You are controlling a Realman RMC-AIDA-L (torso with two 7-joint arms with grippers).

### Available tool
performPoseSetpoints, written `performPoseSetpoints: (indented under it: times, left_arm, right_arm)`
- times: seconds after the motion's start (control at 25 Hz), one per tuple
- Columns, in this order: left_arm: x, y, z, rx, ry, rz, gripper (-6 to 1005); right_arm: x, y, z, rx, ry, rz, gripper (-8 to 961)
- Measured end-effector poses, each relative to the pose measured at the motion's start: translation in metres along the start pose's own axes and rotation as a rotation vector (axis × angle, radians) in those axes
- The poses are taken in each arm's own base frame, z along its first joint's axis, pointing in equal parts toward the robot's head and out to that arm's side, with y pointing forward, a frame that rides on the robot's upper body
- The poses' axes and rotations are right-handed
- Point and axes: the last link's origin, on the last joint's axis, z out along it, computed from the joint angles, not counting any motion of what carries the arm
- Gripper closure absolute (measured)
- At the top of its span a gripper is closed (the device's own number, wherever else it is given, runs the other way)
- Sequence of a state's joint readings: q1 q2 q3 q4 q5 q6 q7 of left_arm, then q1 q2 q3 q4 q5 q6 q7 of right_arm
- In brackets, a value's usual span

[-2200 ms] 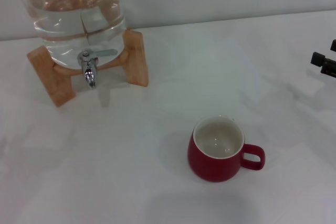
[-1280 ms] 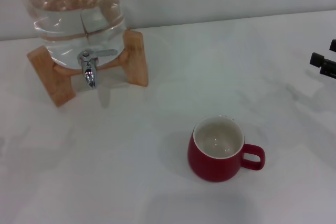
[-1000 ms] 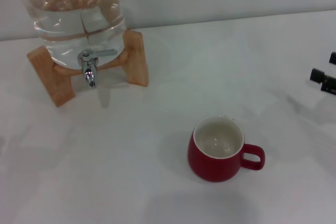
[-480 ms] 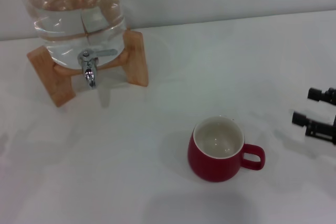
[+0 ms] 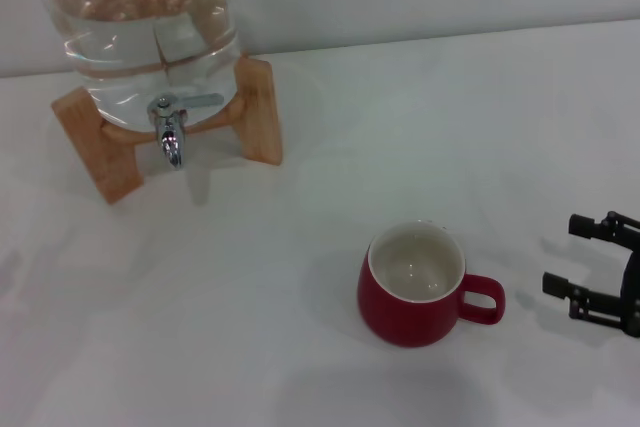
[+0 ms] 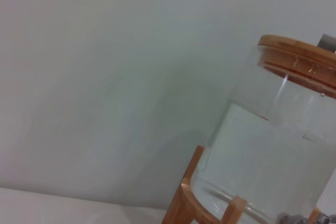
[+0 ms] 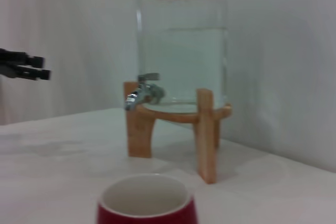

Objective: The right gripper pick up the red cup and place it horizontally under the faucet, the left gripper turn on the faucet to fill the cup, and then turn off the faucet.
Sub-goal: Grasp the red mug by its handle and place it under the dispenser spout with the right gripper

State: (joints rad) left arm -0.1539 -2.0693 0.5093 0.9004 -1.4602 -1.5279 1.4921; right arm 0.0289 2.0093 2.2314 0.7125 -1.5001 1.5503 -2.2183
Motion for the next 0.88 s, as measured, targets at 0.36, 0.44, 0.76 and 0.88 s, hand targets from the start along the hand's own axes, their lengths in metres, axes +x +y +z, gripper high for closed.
performPoseSetpoints:
  times: [0.36,0.44,0.76,0.88]
  left_arm:
    - [0.003,0.0,0.004,-0.009,0.002,0.004,115]
    - [0.004,0.001,0.005,-0.013,0.002,0.007,115]
    - [0.008,0.002,0.01,-0.026,0.004,0.012,115]
    - [0.007,0.002,0.01,-0.028,0.003,0.009,115]
  right_arm:
    - [0.004,0.02,0.0,-0.062,-0.025,-0.009,175]
    - [0.007,0.024,0.005,-0.084,-0.011,-0.005,175]
    - [0.014,0.029,0.018,-0.098,0.013,-0.025,176]
    - [0.015,0.029,0.023,-0.087,0.013,-0.047,176]
